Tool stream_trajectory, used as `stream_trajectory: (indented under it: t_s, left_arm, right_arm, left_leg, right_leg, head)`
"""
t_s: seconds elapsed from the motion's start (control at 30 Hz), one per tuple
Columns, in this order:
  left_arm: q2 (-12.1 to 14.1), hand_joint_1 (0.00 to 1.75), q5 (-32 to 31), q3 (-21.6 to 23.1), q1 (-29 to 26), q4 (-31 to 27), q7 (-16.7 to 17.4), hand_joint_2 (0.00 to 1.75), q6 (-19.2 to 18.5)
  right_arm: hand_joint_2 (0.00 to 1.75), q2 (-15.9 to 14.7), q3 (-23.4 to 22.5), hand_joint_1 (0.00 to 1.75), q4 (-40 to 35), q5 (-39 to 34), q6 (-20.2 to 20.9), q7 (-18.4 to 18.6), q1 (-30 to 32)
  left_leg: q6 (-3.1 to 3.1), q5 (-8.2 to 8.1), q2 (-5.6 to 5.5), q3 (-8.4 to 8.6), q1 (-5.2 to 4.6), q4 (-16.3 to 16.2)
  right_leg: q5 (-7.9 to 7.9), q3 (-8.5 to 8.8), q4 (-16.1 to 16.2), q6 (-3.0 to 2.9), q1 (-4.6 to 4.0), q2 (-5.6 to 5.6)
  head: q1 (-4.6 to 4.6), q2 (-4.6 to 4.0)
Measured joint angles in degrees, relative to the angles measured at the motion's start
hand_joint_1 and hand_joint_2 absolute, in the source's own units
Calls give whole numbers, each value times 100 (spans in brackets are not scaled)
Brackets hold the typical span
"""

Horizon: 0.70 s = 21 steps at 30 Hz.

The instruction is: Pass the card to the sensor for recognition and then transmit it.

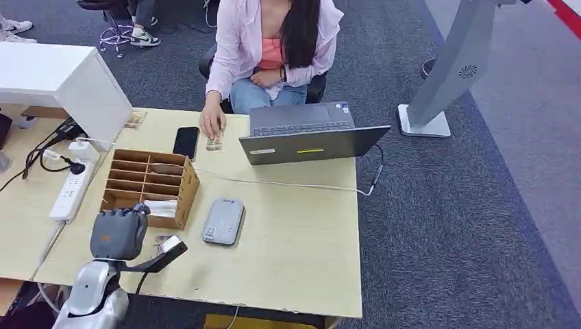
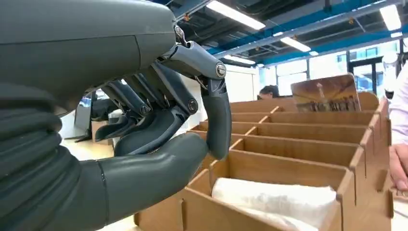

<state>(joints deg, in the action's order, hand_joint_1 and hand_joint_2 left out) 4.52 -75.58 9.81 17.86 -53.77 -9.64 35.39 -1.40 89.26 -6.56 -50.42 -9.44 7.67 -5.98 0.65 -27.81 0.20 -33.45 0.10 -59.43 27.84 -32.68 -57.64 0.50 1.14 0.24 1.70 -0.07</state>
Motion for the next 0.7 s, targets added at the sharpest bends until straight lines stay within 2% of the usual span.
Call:
stream_trajectory:
  t_s: [0.17,0.2,0.23,0.37,0.53,0.7]
  left_arm:
    - [0,175,48,0,0,-48,-66,175,0]
    - [0,66,52,0,0,-50,-70,175,2]
    - [-2,0,85,0,-5,-66,-105,175,4]
    - [-183,0,201,17,-49,-462,-275,175,-39]
    - [-498,0,155,377,-238,-1275,-33,175,-153]
    - [-516,0,323,603,-442,-1953,50,175,-216]
  right_arm:
    - [175,0,2,0,0,-9,-9,-4,0]
    - [175,0,2,0,0,-9,-11,-7,0]
    - [175,0,0,0,0,-31,-15,-13,0]
    - [175,-4,2,0,0,-44,0,11,4]
    - [175,-28,2,0,20,-81,-157,166,9]
    - [175,-63,2,0,31,-103,-175,225,39]
  left_leg:
    - [0,0,0,0,0,0]
    - [0,0,0,0,0,0]
    - [0,0,0,0,0,0]
    - [1,0,-3,0,-1,-3]
    - [3,-2,0,-1,-3,-3]
    - [4,-3,0,0,-2,-4]
  right_leg:
    - [0,0,0,0,0,0]
    - [0,0,0,0,0,0]
    - [0,0,0,0,0,0]
    - [0,-1,0,0,1,-3]
    - [-2,1,1,3,3,1]
    - [-2,-1,2,4,2,1]
  head:
    - [0,0]
    - [-2,0]
    - [-2,0]
    - [-2,0]
    - [0,0]
    - [-2,0]
